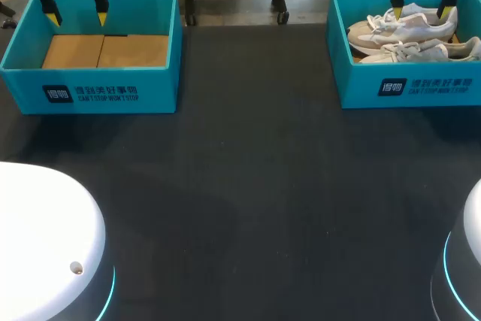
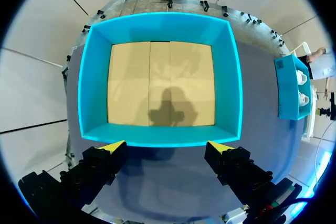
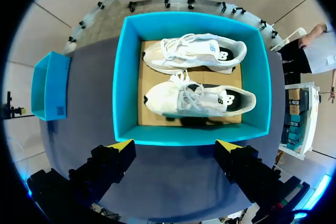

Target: Take the shoe out of the shoebox, open the shoe tongue, remove and reinsert the insole, then place the shoe into the shoebox

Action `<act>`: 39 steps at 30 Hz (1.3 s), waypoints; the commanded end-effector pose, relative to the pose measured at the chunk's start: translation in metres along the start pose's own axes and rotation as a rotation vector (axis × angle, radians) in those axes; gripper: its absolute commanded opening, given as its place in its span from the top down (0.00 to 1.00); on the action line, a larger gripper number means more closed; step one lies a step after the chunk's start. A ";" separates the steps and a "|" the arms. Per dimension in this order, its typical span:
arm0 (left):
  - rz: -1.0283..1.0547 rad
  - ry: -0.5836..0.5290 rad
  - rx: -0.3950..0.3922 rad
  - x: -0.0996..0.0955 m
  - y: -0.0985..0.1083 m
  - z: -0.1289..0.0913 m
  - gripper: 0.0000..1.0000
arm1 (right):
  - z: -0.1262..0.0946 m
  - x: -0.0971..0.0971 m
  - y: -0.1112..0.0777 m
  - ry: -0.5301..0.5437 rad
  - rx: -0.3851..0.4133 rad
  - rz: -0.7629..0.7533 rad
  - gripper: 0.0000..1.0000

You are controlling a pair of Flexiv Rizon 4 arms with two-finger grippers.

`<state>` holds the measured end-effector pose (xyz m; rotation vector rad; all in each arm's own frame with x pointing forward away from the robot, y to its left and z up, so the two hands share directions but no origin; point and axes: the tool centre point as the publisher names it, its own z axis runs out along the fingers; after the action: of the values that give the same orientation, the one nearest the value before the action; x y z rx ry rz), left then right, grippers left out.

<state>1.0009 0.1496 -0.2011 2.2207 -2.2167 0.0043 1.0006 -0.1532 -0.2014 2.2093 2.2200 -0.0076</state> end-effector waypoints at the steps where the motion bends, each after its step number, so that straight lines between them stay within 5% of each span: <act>1: 0.001 -0.003 0.000 0.000 0.000 -0.001 0.00 | 0.009 -0.013 0.004 -0.016 0.009 0.009 0.00; 21: 0.001 -0.003 0.000 0.000 0.000 -0.001 0.00 | 0.051 -0.134 0.000 -0.086 -0.042 -0.027 0.00; 29: 0.001 -0.003 0.000 0.000 0.000 -0.001 0.00 | 0.087 -0.154 0.007 -0.123 -0.032 -0.065 0.00; 39: 0.001 -0.003 0.000 0.000 0.000 -0.001 0.00 | 0.099 -0.172 0.015 -0.114 -0.069 -0.105 0.00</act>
<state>1.0009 0.1496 -0.2011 2.2209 -2.2165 0.0043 1.0146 -0.3201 -0.2937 2.0042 2.2252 -0.0744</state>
